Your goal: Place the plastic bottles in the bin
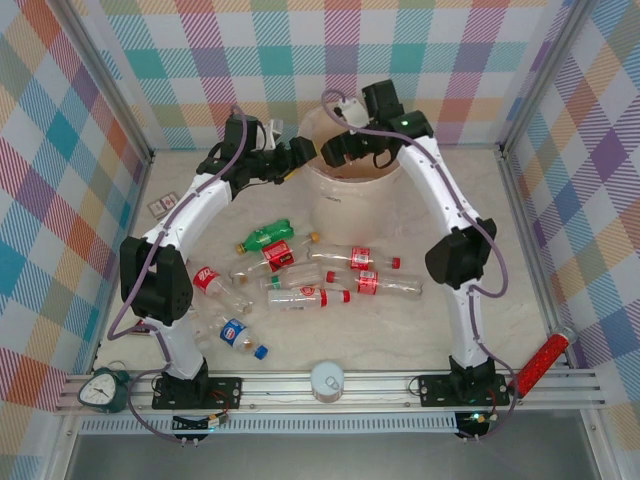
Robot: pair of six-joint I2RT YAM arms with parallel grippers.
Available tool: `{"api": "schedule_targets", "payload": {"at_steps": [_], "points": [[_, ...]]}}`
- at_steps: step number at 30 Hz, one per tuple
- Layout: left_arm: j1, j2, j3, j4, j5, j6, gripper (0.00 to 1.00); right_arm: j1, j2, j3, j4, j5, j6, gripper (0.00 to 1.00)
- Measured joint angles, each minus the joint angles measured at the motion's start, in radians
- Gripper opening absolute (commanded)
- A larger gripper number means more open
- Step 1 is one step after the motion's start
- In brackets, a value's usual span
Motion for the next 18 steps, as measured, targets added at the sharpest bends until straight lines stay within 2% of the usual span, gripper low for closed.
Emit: {"api": "schedule_targets", "payload": {"at_steps": [5, 8, 11, 18], "points": [[0.000, 0.004, 0.004, -0.002, 0.005, 0.000, 0.83, 0.000, -0.155, -0.011, -0.018, 0.018, -0.053, 0.99], [0.000, 0.006, 0.006, -0.003, 0.008, 0.000, 0.83, 0.000, -0.285, -0.104, -0.005, 0.035, -0.071, 0.99], [0.000, 0.006, 0.010, -0.007, 0.008, 0.000, 0.83, 0.000, -0.460, -0.307, 0.047, 0.038, -0.089, 0.99], [0.000, 0.017, 0.042, -0.054, 0.003, 0.006, 0.84, 0.022, -0.924, -0.927, 0.200, -0.024, -0.103, 0.98]]}}
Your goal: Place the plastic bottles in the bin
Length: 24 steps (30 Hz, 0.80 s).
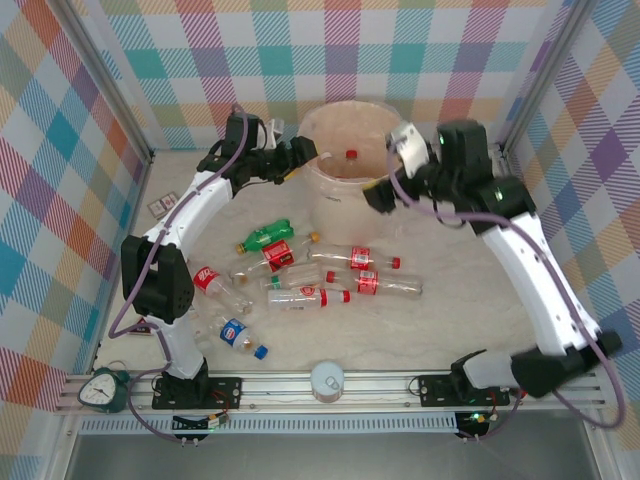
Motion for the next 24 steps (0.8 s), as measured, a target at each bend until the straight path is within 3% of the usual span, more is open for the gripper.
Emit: {"api": "schedule_targets", "payload": {"at_steps": [4, 11, 16, 24], "points": [[0.000, 0.002, 0.006, -0.014, -0.003, -0.002, 0.84, 0.077, -0.120, -0.248, 0.019, -0.008, 0.002, 0.99], [0.000, 0.002, 0.008, -0.021, -0.011, -0.002, 0.83, 0.154, -0.015, -0.510, 0.026, 0.073, 0.042, 0.99], [-0.001, 0.001, 0.009, -0.027, -0.021, -0.002, 0.83, 0.195, 0.109, -0.575, 0.072, 0.213, 0.045, 0.95], [-0.007, -0.003, 0.009, -0.029, -0.044, -0.002, 0.83, 0.203, 0.310, -0.596, 0.206, 0.303, 0.040, 0.86]]}}
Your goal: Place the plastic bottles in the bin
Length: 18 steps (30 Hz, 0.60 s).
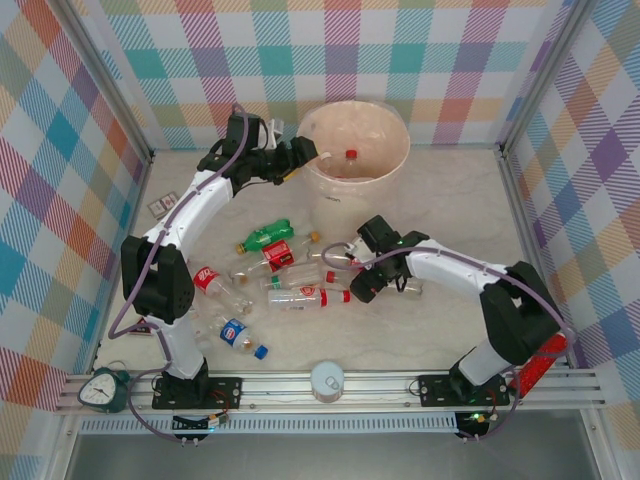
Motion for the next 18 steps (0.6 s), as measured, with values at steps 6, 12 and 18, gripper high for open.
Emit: {"api": "schedule_targets", "payload": {"at_steps": [6, 12, 18], "points": [[-0.002, -0.004, 0.000, -0.003, -0.012, 0.002, 0.83, 0.000, 0.043, -0.002, 0.034, 0.018, 0.006, 0.86], [-0.002, -0.004, 0.000, -0.003, -0.014, 0.008, 0.83, 0.000, 0.077, -0.039, 0.050, 0.014, 0.031, 0.83], [-0.002, -0.004, 0.000, -0.003, -0.014, 0.008, 0.83, 0.000, 0.058, -0.060, 0.048, 0.011, 0.057, 0.76]]}}
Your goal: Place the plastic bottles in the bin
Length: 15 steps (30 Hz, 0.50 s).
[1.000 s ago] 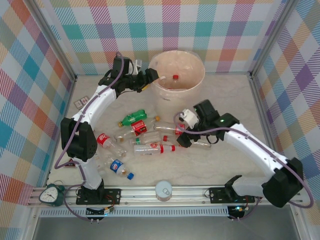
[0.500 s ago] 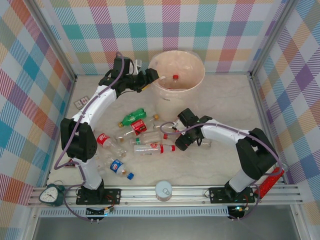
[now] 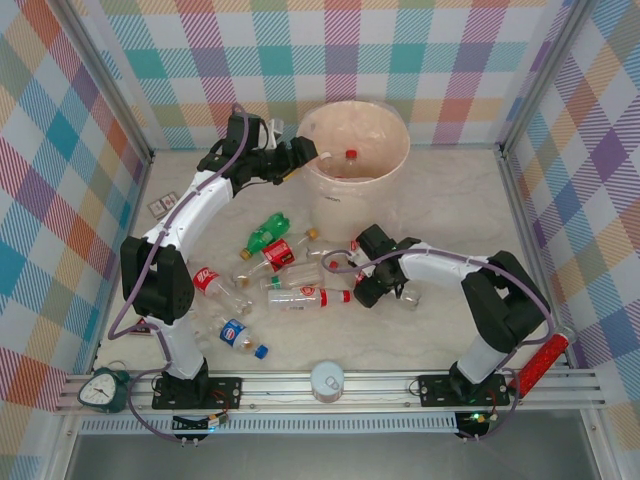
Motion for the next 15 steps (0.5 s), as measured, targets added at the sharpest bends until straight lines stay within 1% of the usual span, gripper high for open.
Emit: {"api": "schedule_targets", "payload": {"at_steps": [7, 12, 15], "points": [[0.000, 0.000, 0.000, 0.000, 0.000, 0.000, 0.83, 0.005, -0.148, 0.000, -0.058, -0.004, 0.007, 0.66], [0.000, 0.000, 0.001, 0.000, -0.001, 0.004, 0.83, 0.006, -0.274, 0.000, -0.131, -0.009, 0.019, 0.64], [0.000, 0.000, 0.001, 0.000, -0.001, 0.008, 0.83, 0.006, -0.357, 0.002, -0.173, -0.045, 0.027, 0.62]]}}
